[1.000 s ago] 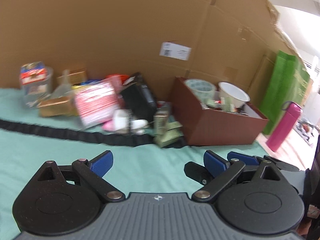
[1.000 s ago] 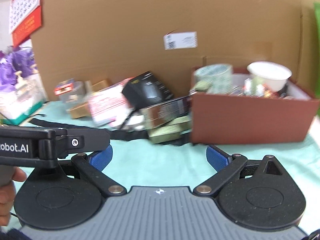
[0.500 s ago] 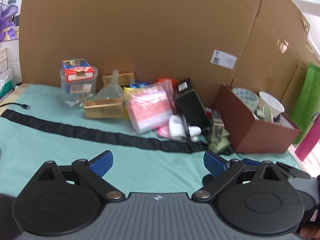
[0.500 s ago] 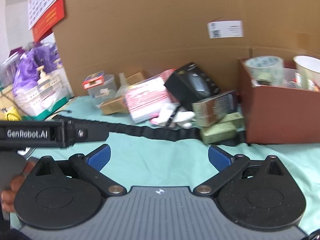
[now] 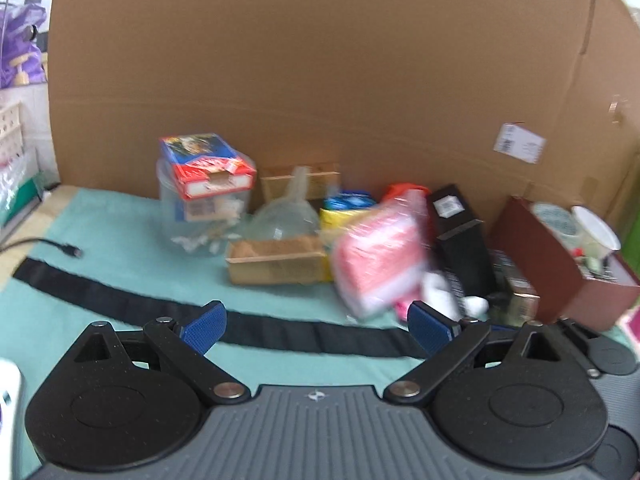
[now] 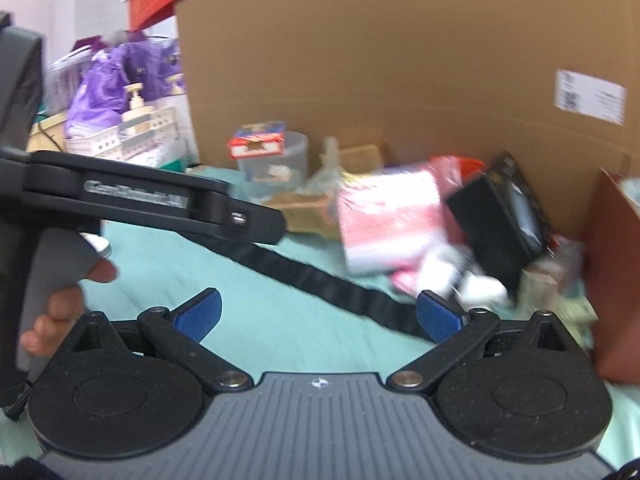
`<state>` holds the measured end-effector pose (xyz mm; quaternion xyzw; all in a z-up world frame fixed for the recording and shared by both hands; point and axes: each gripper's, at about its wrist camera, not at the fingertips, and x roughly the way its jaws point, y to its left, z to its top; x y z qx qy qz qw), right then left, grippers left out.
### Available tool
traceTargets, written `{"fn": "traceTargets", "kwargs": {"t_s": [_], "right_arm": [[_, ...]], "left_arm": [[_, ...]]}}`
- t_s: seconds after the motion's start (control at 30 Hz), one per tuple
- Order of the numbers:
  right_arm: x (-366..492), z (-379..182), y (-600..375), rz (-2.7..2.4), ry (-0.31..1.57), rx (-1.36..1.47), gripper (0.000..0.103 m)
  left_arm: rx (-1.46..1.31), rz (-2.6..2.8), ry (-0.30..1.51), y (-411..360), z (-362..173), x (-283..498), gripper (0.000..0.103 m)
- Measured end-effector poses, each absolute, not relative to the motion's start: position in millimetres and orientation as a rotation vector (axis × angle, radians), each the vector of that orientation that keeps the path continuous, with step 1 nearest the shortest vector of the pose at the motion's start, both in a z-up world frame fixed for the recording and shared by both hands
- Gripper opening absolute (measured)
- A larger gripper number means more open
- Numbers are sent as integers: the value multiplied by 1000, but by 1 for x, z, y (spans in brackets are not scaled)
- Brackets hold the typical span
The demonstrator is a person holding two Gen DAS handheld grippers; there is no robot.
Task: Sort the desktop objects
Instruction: 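Move the left tool down to the gold box near the clutter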
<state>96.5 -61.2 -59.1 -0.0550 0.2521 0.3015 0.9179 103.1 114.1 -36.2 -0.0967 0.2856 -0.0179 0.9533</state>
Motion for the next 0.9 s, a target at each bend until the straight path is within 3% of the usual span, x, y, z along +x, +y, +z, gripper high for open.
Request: {"fn": "traceTargets", "kwargs": {"t_s": [0.37,0.53,0.8,0.9], "right_arm": [[145,-72,-2,721,514,-199,85],[166,-80,16,704,502,-225,78],[194,-89,33,663,496,-254,67],[198,-93,38,643,496,-269,62]], "left_arm": [[-222,-55,601,154,-55,159,97],[-243,-65,618,164,-65,181,86],[-278,-140,628,170,-70,201,85],[-283,-182,652,168,-73,202,76]]}}
